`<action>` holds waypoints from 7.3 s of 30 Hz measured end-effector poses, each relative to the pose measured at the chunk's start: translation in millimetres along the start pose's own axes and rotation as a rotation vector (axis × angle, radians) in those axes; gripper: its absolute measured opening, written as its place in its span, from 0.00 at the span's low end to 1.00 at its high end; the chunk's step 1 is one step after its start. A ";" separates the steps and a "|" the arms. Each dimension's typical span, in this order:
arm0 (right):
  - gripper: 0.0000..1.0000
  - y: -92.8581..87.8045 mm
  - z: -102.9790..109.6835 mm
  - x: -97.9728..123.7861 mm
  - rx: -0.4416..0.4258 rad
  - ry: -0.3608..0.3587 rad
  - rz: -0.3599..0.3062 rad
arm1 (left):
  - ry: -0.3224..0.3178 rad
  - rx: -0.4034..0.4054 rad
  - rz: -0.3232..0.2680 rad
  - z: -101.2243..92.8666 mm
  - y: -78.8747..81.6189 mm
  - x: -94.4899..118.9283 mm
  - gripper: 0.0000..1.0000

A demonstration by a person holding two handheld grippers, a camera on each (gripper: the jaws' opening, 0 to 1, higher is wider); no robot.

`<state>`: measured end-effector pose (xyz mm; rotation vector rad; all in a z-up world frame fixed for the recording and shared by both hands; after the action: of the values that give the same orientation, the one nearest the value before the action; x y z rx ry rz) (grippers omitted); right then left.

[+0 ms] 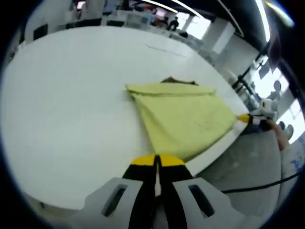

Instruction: Fold the garment on the visible template until the final outline fits inside the template.

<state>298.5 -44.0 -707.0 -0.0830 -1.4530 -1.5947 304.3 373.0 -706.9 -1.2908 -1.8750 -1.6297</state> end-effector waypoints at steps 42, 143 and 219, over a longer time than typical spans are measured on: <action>0.01 -38.9 1.2 6.0 0.086 0.010 0.263 | 0.005 -0.239 0.220 -20.2 -31.5 -8.9 0.00; 0.13 28.6 -5.2 29.7 0.241 -0.020 0.238 | 0.059 -0.464 0.117 -13.5 31.8 28.6 0.09; 0.22 57.7 -60.2 -28.1 0.179 -0.115 0.056 | 0.053 -0.283 -0.020 24.6 69.6 -49.6 0.16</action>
<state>382.9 -67.7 -698.8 -0.1121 -1.6616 -1.4280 393.1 370.5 -708.9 -1.3230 -1.6757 -1.9747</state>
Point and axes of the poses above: the point that each gripper's makers call its tool centre point, and the gripper's own axes: x roughly backward along the fingers, z roughly to its left, y roughly out of its top, the point moved 6 cm from there along x, roughly backward along the fingers, and after that the axes turned 6 degrees about y, right-handed, at the moved point
